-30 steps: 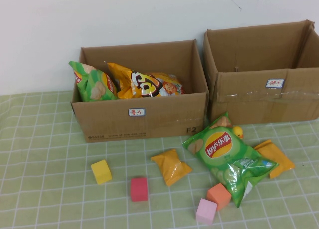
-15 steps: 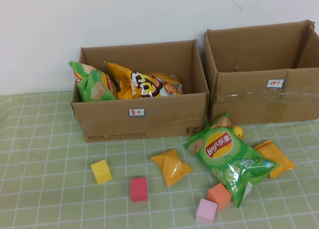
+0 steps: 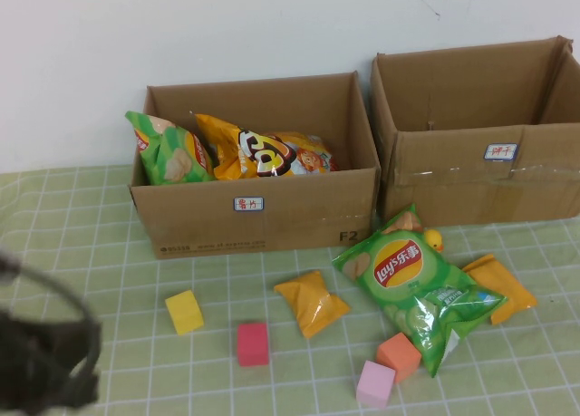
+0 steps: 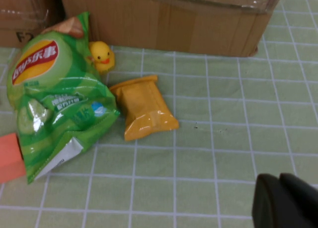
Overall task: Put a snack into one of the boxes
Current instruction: Pick up the biscuit
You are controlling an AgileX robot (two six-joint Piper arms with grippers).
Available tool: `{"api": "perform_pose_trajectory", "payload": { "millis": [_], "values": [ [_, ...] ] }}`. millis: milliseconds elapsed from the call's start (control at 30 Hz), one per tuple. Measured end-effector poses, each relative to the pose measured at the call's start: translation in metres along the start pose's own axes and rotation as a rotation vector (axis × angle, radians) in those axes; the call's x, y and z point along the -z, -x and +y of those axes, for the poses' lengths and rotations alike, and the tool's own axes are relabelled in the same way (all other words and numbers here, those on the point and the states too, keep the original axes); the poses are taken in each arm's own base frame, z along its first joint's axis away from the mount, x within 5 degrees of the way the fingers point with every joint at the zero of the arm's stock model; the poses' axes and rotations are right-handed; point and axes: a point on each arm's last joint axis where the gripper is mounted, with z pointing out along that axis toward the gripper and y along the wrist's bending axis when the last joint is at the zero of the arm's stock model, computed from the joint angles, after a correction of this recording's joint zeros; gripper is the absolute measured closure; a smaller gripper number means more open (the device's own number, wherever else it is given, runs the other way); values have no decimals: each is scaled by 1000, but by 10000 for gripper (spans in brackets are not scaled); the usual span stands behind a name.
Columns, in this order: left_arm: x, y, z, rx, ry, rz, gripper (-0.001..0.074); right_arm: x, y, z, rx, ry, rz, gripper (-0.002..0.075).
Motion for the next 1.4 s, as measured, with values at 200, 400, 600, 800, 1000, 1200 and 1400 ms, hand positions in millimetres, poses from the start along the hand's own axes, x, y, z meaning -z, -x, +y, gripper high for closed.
{"api": "perform_pose_trajectory", "payload": {
  "millis": [200, 400, 600, 800, 1000, 1200, 1400],
  "values": [
    [-23, 41, 1, -38, -73, 26, 737, -2, -3, 1, -21, 4, -8, 728],
    [-46, 77, -16, -112, -157, 40, 737, -2, -2, 1, -36, 7, -17, 728],
    [-85, 87, -46, -230, -237, 150, 737, -2, -1, 1, -36, 3, -30, 728],
    [-130, 80, -73, -347, -282, 324, 737, -4, -5, 1, -36, -1, -31, 728],
    [-162, 74, -94, -449, -269, 489, 737, -4, -6, 1, -27, 2, -31, 728],
    [-186, 75, -98, -465, -213, 485, 737, -4, -6, 1, -33, 3, -36, 728],
    [-201, 76, -99, -468, -193, 419, 737, -4, -5, 1, -47, 8, -37, 728]
  ]
}}
